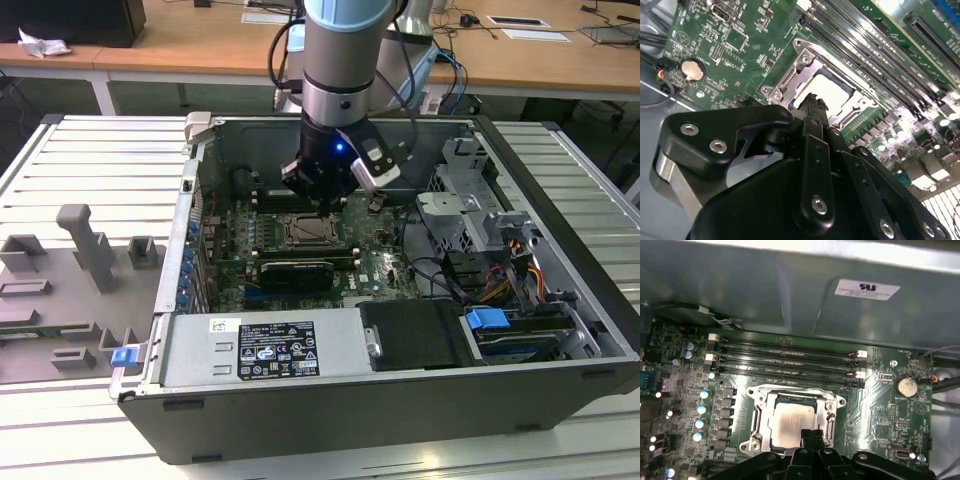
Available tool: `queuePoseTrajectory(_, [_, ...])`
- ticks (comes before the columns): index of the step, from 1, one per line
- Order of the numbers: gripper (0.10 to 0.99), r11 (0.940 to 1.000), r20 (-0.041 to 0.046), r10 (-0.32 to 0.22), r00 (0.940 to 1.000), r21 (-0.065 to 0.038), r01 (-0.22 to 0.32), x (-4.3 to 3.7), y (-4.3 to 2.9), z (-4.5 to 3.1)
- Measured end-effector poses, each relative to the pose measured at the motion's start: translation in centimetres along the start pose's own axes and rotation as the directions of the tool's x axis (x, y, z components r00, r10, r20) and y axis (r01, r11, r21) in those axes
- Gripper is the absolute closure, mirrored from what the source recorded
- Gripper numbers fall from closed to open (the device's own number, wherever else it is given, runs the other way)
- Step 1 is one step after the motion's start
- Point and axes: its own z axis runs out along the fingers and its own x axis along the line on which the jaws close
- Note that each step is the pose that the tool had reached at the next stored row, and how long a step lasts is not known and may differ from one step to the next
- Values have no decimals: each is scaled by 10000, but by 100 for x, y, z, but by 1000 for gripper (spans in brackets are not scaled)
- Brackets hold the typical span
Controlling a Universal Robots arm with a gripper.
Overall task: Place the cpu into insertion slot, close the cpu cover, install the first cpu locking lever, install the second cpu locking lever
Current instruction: 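Install the second cpu locking lever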
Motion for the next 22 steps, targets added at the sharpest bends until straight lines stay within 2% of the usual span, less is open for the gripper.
queuePoseTrajectory(2, [980, 10000, -5, -2, 10000, 1, 2, -2, 3, -45])
queuePoseTrajectory(4, [980, 10000, -39, 3, 10000, -4, -3, -2, -15, -48])
queuePoseTrajectory(11, [980, 10000, -137, 13, 9999, -13, -13, 6, -68, 28])
queuePoseTrajectory(18, [980, 10000, -139, -10, 9999, -17, 10, 17, -173, 20])
queuePoseTrajectory(22, [980, 10000, -141, -29, 9999, -17, 29, 20, -197, 17])
